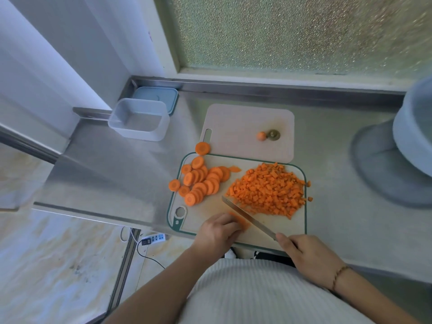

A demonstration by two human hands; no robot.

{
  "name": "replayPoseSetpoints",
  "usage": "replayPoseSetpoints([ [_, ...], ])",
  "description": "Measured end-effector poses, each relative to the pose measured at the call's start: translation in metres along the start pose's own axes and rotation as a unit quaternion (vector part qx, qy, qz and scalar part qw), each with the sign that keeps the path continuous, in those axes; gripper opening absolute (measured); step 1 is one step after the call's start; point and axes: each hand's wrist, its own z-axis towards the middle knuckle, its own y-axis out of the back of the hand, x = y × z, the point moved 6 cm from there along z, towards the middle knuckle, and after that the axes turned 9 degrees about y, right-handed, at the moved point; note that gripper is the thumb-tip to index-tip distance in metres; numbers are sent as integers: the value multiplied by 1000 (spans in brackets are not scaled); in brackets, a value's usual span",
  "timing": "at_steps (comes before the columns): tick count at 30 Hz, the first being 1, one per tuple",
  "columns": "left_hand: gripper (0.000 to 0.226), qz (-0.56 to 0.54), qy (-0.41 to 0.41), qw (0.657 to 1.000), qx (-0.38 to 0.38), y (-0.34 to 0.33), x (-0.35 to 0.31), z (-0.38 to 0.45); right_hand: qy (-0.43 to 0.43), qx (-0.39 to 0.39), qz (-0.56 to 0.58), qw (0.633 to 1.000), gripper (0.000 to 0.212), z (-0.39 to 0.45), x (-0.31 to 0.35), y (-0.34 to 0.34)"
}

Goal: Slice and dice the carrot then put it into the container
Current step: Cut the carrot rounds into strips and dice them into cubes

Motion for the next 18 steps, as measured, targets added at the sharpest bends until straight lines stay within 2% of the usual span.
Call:
replayPoseSetpoints([
  [6, 11, -48, 140, 988, -42, -4, -2, -3, 12, -2, 2, 1000, 60, 3, 2, -1],
  [8, 9, -59, 157, 985, -47, -3, -3, -2, 10, 1, -3, 1000, 61, 3, 1, -2],
  [10, 7, -50, 121, 990, -48, 0, -7, 0, 11, 8, -22, 1000, 63, 4, 1, -1],
  [14, 9, 9, -18, 999, -32, 5, -10, -4, 16, 12, -63, 998, 72, 4, 0, 1],
  [18, 10, 6, -15, 999, -30, 2, -1, -3, 16, 25, -92, 995, 74, 4, 2, 2],
])
